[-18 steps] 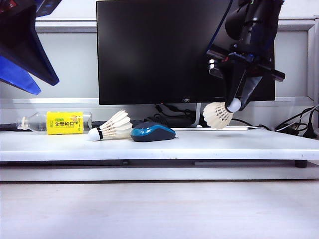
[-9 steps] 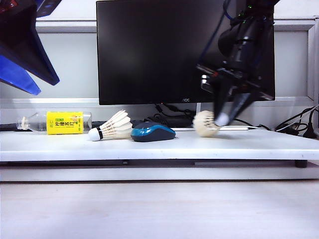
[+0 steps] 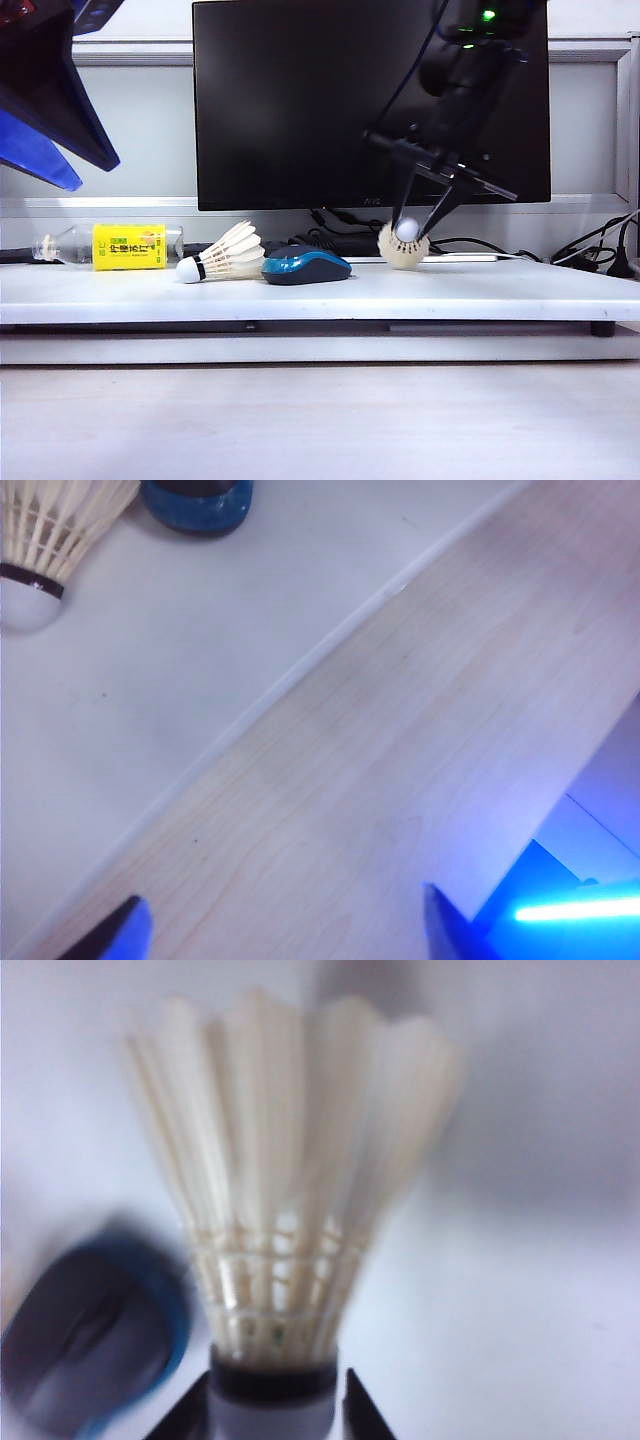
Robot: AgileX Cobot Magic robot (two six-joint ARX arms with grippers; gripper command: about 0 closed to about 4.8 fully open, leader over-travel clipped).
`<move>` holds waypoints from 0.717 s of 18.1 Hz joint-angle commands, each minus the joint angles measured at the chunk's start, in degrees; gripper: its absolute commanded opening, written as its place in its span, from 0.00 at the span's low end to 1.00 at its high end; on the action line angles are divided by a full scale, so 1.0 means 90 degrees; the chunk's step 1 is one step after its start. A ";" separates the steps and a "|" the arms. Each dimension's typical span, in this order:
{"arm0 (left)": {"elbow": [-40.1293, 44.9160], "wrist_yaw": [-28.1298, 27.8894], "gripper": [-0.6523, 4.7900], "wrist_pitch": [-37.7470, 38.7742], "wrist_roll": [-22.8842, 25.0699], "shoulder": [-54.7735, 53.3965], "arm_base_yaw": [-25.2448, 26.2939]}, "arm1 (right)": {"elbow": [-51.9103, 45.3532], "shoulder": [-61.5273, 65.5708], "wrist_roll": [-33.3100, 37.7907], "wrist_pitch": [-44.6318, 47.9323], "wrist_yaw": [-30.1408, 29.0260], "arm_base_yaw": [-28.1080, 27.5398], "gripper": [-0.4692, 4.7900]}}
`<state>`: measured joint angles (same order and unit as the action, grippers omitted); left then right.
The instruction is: Stack the badminton balls on the table vertically.
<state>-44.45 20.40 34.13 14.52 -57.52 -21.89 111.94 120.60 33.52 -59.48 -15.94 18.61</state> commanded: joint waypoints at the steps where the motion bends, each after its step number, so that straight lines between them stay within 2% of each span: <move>1: -0.0046 0.0034 0.79 -0.0012 -0.0019 0.0010 -0.0005 | 0.0010 -0.0034 0.1287 0.0197 0.1401 0.0430 0.39; 3: -0.0046 0.0034 0.79 0.0010 -0.0019 0.0010 -0.0005 | 0.0007 -0.0032 0.2013 0.0442 0.2127 0.0801 0.39; 4: -0.0046 0.0034 0.79 0.0044 -0.0019 0.0010 -0.0005 | 0.0010 -0.0032 0.2132 0.0571 0.2319 0.0886 0.39; 6: -0.0046 0.0034 0.79 0.0129 -0.0019 0.0010 -0.0005 | 0.0024 -0.0034 0.1841 0.0860 0.2727 0.0988 0.39; 8: -0.0046 0.0036 0.79 0.0202 -0.0019 0.0010 -0.0005 | 0.0119 -0.0075 -0.1413 0.1311 0.2761 0.0988 0.39; 11: -0.0046 0.0036 0.79 0.0194 -0.0017 0.0010 -0.0005 | 0.0488 -0.0078 -0.4796 0.0386 0.2839 0.0988 0.39; 13: -0.0046 0.0041 0.79 0.0129 -0.0017 0.0010 -0.0005 | 0.0529 -0.0070 -0.6834 -0.0673 0.3252 0.0988 0.39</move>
<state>-44.45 20.40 36.01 14.50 -57.52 -21.87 116.75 119.92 -19.07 -60.88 11.84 27.55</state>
